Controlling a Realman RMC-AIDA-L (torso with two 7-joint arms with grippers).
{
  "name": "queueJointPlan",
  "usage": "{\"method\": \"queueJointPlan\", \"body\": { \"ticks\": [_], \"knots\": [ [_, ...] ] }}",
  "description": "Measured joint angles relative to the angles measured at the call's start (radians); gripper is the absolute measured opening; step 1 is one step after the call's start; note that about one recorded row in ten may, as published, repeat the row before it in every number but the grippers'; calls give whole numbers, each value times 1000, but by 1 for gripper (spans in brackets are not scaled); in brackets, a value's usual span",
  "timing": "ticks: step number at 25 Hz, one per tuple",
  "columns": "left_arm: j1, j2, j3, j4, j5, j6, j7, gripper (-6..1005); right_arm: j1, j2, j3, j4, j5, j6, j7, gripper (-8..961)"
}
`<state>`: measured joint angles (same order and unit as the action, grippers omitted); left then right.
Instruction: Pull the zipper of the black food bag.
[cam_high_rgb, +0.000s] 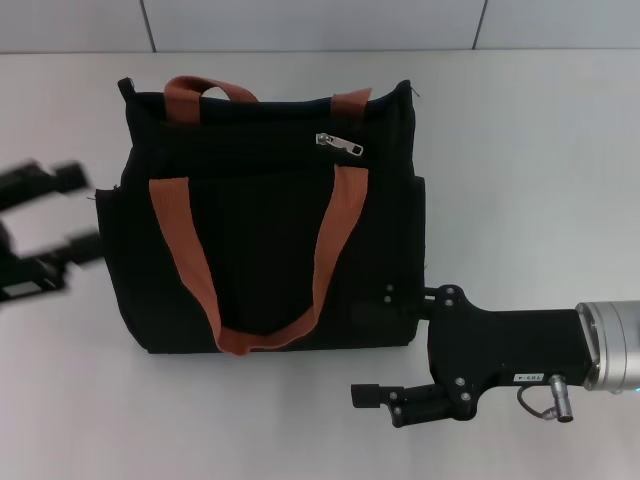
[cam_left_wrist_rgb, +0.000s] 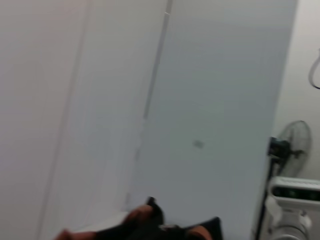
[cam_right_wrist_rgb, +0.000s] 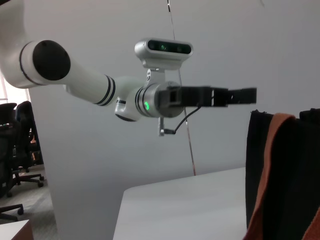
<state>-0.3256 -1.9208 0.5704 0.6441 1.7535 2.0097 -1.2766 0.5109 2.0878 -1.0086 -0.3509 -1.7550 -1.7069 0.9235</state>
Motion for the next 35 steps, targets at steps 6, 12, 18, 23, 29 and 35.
{"method": "queueJointPlan", "body": {
  "ticks": [6, 12, 18, 23, 29, 35],
  "knots": [
    [20, -54, 123, -35, 17, -3, 138, 795, 7, 0, 4, 16, 2, 21, -17, 815],
    [64, -60, 134, -114, 53, -6, 253, 795, 11, 0, 4, 21, 3, 23, -21, 814],
    [78, -76, 135, -136, 142, -54, 301, 795, 15, 0, 4, 73, 3, 41, -77, 815],
    [59, -84, 136, -137, 204, -91, 302, 795, 21, 1, 1, 120, 3, 65, -116, 815],
    [45, -80, 137, -138, 220, -98, 299, 795, 9, 2, 6, 142, 4, 69, -149, 815],
    [39, -74, 142, -134, 221, -98, 299, 795, 8, 3, 7, 154, 17, 71, -154, 815]
  ]
}}
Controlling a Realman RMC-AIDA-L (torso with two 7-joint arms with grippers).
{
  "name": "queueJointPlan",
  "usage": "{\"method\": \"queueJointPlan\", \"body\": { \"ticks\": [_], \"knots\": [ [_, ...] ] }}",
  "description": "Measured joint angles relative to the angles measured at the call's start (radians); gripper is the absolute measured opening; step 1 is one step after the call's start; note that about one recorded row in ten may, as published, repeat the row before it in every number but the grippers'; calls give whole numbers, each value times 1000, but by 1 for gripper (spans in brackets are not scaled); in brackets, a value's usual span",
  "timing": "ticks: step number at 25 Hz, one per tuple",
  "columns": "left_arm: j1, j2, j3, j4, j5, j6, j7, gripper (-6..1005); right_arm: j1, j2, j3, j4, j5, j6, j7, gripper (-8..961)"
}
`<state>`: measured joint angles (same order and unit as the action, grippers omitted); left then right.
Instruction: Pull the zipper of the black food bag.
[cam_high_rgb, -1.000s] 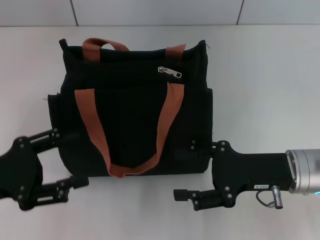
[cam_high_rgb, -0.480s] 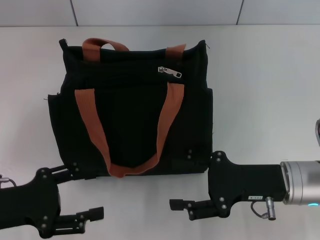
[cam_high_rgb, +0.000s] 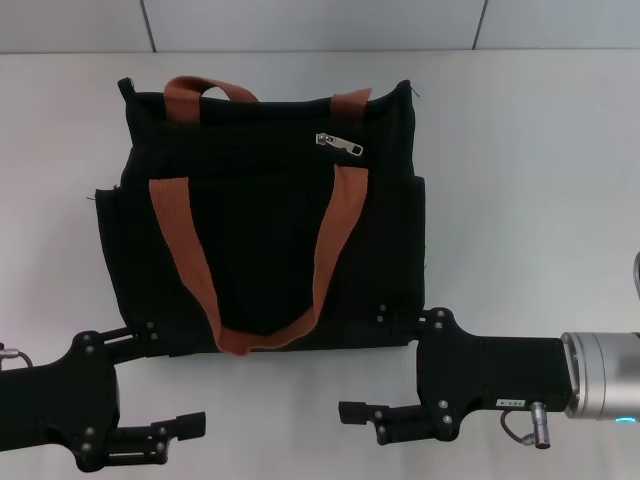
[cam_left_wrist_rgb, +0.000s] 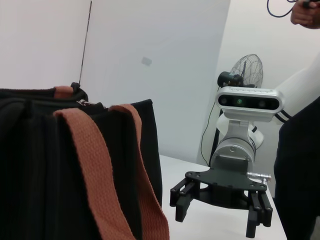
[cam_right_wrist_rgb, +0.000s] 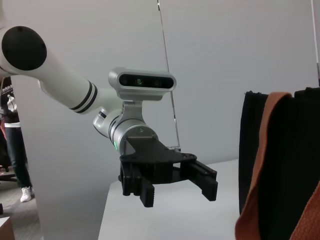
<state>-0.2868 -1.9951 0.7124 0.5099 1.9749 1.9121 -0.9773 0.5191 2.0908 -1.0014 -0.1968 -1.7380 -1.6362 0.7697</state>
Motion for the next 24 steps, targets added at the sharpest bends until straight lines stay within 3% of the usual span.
{"method": "queueJointPlan", "body": {
  "ticks": [24],
  "knots": [
    [-16, 0, 6, 5, 2, 1, 3, 795, -1, 0, 1, 11, 2, 12, -24, 814]
  ]
}}
